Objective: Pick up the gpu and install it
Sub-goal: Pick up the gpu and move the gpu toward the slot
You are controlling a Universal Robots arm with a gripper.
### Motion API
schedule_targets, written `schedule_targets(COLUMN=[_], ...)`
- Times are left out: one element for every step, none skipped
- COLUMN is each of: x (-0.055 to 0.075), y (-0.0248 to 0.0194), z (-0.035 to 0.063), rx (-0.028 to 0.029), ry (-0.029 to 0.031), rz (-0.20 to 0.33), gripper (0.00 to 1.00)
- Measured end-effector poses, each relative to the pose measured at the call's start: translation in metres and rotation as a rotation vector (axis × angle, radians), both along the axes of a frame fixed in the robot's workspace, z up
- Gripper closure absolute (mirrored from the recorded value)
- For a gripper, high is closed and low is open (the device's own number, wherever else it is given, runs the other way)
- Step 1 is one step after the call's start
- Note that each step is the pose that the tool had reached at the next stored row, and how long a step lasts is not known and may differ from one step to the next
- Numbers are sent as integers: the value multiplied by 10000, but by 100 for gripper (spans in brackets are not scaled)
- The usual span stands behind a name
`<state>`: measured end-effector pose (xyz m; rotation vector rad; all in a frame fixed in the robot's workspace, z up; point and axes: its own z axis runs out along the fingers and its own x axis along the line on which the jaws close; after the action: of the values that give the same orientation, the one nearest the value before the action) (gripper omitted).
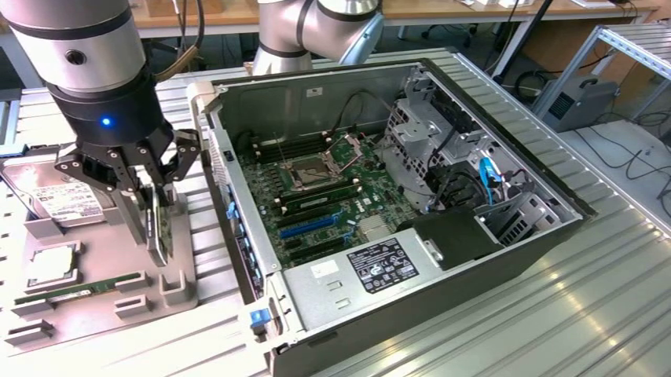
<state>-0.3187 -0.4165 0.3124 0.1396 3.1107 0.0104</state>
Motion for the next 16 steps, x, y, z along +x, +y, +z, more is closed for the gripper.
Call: schedule_targets(x=[0, 0, 0, 0, 0, 0, 0, 0, 0, 0, 0, 0, 0, 0, 0, 0], y=[0, 0, 0, 0, 0, 0, 0, 0, 0, 0, 0, 0, 0, 0, 0, 0], z=[4, 8, 11, 15, 19, 23, 27, 31, 35, 38, 42, 47, 51, 54, 59, 65], rx=[0, 0, 0, 0, 0, 0, -1, 0, -1, 0, 0, 0, 0, 0, 0, 0], ry=[0, 1, 1, 1, 0, 1, 1, 1, 1, 0, 1, 0, 1, 1, 0, 0], rz=[0, 0, 0, 0, 0, 0, 0, 0, 0, 0, 0, 0, 0, 0, 0, 0], gripper=[73, 73, 73, 73, 73, 73, 73, 73, 73, 73, 73, 73, 73, 73, 73, 73])
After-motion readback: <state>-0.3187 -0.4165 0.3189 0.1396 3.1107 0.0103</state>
